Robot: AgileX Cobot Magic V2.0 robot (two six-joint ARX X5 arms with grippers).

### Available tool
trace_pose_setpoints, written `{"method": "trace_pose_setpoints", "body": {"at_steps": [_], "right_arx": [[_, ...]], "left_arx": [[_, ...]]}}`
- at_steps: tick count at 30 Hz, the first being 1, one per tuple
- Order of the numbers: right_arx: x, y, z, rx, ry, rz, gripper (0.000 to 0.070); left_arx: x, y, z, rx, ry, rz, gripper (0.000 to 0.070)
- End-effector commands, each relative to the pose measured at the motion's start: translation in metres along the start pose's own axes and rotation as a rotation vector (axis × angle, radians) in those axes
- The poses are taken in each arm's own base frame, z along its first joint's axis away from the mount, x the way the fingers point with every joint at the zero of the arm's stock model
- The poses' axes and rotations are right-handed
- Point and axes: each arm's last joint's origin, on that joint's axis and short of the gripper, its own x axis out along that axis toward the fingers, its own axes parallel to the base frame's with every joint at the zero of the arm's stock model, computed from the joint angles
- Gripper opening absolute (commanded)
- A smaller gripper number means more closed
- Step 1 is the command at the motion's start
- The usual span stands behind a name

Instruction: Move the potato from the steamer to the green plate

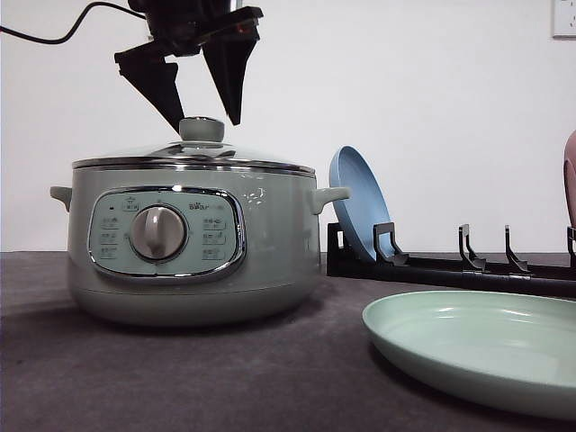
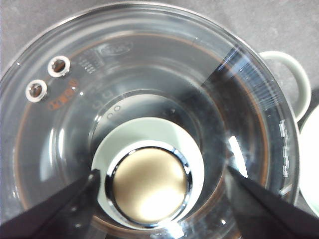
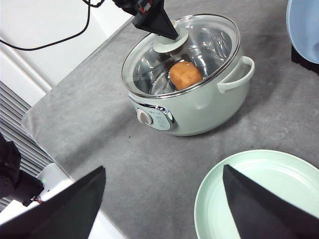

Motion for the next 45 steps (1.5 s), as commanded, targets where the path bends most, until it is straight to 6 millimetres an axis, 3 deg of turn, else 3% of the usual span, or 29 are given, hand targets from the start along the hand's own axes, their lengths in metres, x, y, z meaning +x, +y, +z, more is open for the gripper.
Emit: {"method": "trace_pose_setpoints", "body": {"at_steps": [1,4,8,10,19,33,40,45], "right_arx": [[-0.002,0.002,0.004,-0.002,-0.011,0.008,0.0467],[-0.002,0.002,0.004,-0.002,-0.011,0.008,0.0467],[-0.002,0.002,0.004,-0.001,-0.011,0.008,0.0467],[-0.002,0.002,0.004,-0.002,-0.011,0.008,0.0467],[-0.002,0.002,0.004,-0.002,-0.011,0.008,0.0467],[-0.002,0.002,0.004,-0.001,-0.015,-0.011,0.0467],[-0.002,0.002,0.004,0.000,-0.017,-0.018,0.0467],[-0.002,0.001,0.004,0.000,-0.018,-0.024,0.0467]], "left_arx": [[0.006,-0.002,0.006,0.007,-0.001,0.000,0.0392],[0.007,-0.002,0.006,0.006,-0.001,0.000,0.0314],[0.007,-0.002,0.006,0.002,0.000,0.000,0.0063],[0.007,-0.002,0.006,0.002,-0.001,0.000,0.0001],[0.000,0.002,0.007,-0.007,-0.012,0.005,0.0000],[-0.066,-0.002,0.014,-0.021,-0.135,0.004,0.0000],[-0.070,0.000,0.012,-0.019,-0.134,0.020,0.0000],[-0.073,0.012,0.010,-0.028,-0.136,0.081,0.0000]]}}
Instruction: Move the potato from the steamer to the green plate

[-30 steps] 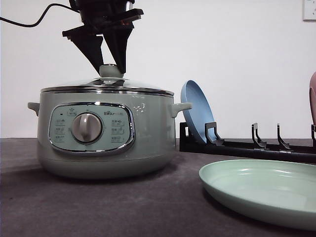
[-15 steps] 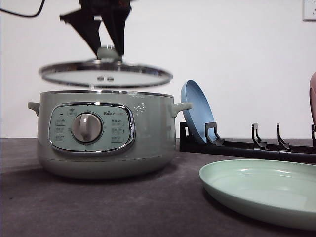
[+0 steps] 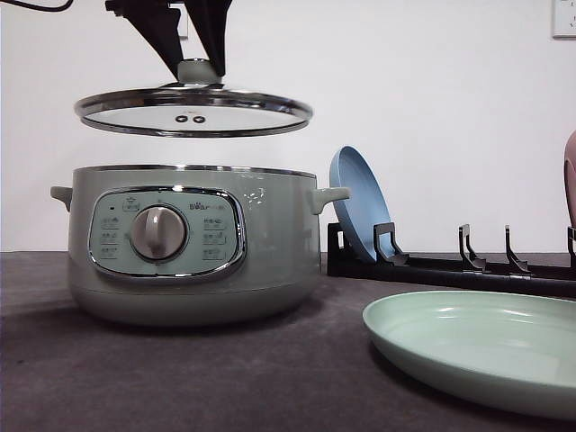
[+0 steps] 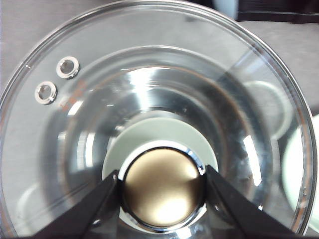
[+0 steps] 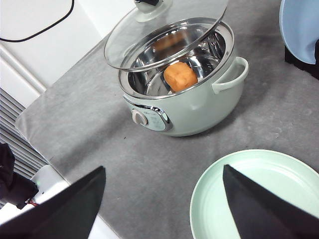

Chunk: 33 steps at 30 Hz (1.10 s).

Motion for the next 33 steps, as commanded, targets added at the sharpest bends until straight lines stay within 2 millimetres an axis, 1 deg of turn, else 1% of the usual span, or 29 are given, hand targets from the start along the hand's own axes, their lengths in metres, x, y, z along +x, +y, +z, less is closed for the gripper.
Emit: {"method": "trace_pose_setpoints", "body": {"at_steps": [1,4,10,15,20,25,28,30,33], "right_arx": [[-0.002,0.002,0.004,-0.001,-0.016,-0.008,0.0467],[-0.002,0.002,0.004,-0.002,-0.019,-0.020,0.0467],[-0.002,0.002,0.004,-0.006,-0.019,-0.019,0.0467],[-0.002,0.002,0.004,-0.005,-0.018,-0.020,0.0467],[-0.002,0.001,0.004,-0.005,-0.023,-0.041,0.0467],[-0.002,0.000,0.004,-0.004,-0.026,-0.065,0.0467],[0.002,-0.001,0.005,0.003,-0.012,-0.067,0.0466],[0.007,-0.004,0.007,0.015,0.014,-0.069,0.0466],[0.021,-0.009,0.013,0.042,0.076,-0.053,0.0466]], "left_arx": [[-0.018,0.008,0.001,-0.002,-0.052,0.022,0.0000],[-0.022,0.025,0.000,-0.039,-0.059,0.044,0.0000],[-0.030,0.068,-0.006,-0.142,-0.069,0.107,0.0000],[-0.035,0.105,-0.015,-0.233,-0.055,0.160,0.0000],[-0.040,0.134,-0.024,-0.306,-0.055,0.204,0.0000],[-0.044,0.156,-0.032,-0.363,-0.054,0.239,0.0000],[-0.046,0.165,-0.036,-0.387,-0.054,0.253,0.0000],[-0.048,0.170,-0.038,-0.399,-0.053,0.260,0.0000],[-0.049,0.174,-0.040,-0.412,-0.053,0.268,0.0000]]}}
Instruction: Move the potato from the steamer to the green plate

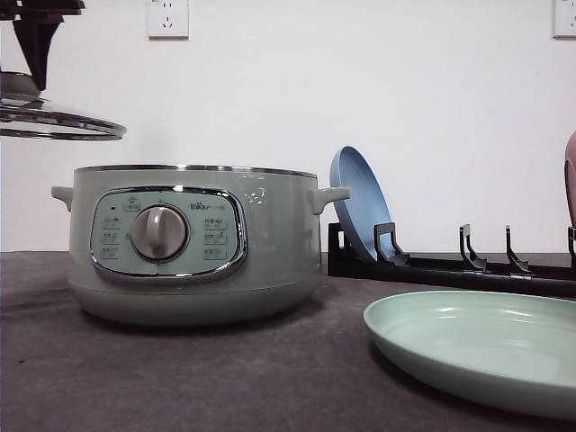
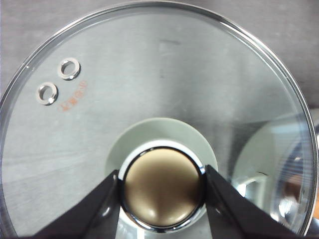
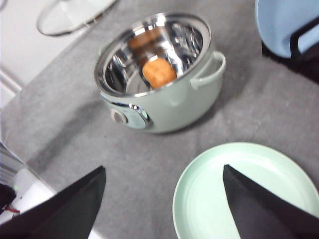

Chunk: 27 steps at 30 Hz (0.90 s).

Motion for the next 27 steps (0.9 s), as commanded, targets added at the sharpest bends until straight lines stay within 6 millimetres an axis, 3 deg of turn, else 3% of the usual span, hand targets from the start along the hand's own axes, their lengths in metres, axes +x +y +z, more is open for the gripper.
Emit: {"method": "trace_pose_setpoints", "body": {"at_steps": [1,5,9,13,17,22,27], "right_arx": [[0.007,0.000,0.011,0.004,0.024,0.016,0.0466],[0.033,-0.002,0.037,-0.019,0.111,0.036,0.0466],[0.066,-0.001,0.076,-0.096,0.171,0.055,0.0466],[0.109,0.002,0.121,-0.155,0.217,0.079,0.0466],[0.158,0.008,0.153,-0.212,0.274,0.122,0.0466],[0.223,0.019,0.177,-0.310,0.311,0.159,0.0466],[0.279,0.033,0.186,-0.428,0.316,0.169,0.0466]], "left_arx": [[-0.021,0.001,-0.001,0.005,-0.046,-0.002,0.0000],[-0.021,0.005,-0.001,-0.003,-0.047,0.002,0.0000],[-0.021,0.007,0.000,-0.007,-0.050,0.006,0.0000],[-0.021,0.008,0.000,-0.009,-0.055,0.008,0.0000],[-0.021,0.008,0.001,-0.009,-0.061,0.008,0.0000],[-0.021,0.008,0.001,-0.009,-0.064,0.008,0.0000],[-0.021,0.008,0.001,-0.009,-0.064,0.008,0.0000]]}}
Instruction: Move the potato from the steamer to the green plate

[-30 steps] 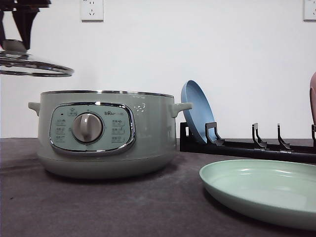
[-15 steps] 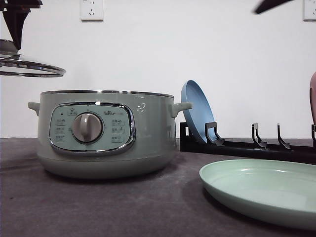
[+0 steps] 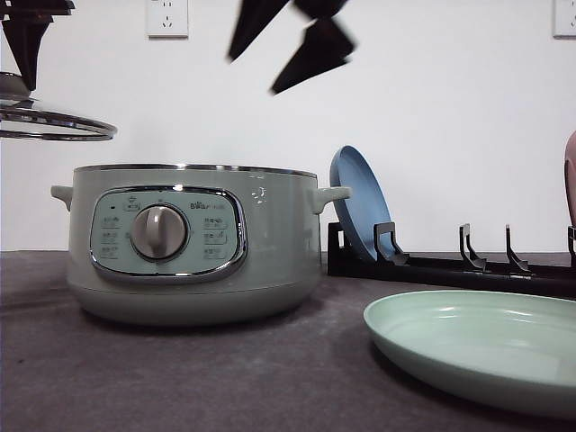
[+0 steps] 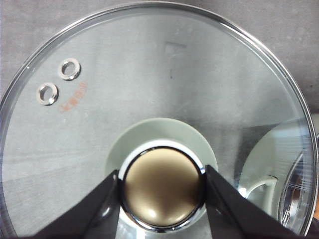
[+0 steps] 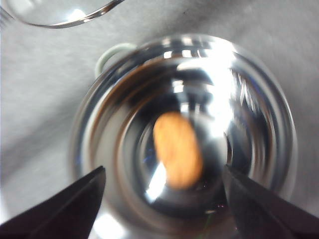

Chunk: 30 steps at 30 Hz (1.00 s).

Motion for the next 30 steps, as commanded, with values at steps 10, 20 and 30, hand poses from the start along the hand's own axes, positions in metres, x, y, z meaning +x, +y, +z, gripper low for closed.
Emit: {"method": "trace_pose_setpoints", "body": {"at_steps": [10,20,30], "right_arx": [[0.077,0.006,0.007,-0.268,0.083,-0.050,0.0501],[0.105,-0.005,-0.005,-0.283,0.149,-0.075,0.0626],[0.143,-0.017,-0.025,-0.248,0.231,-0.031,0.0627]], "left_arx": [[-0.021,0.000,0.001,0.004,-0.064,0.000,0.0000],[-0.021,0.000,0.002,0.006,-0.069,0.000,0.0000],[-0.021,0.000,0.002,0.007,-0.070,0.000,0.0000]]}}
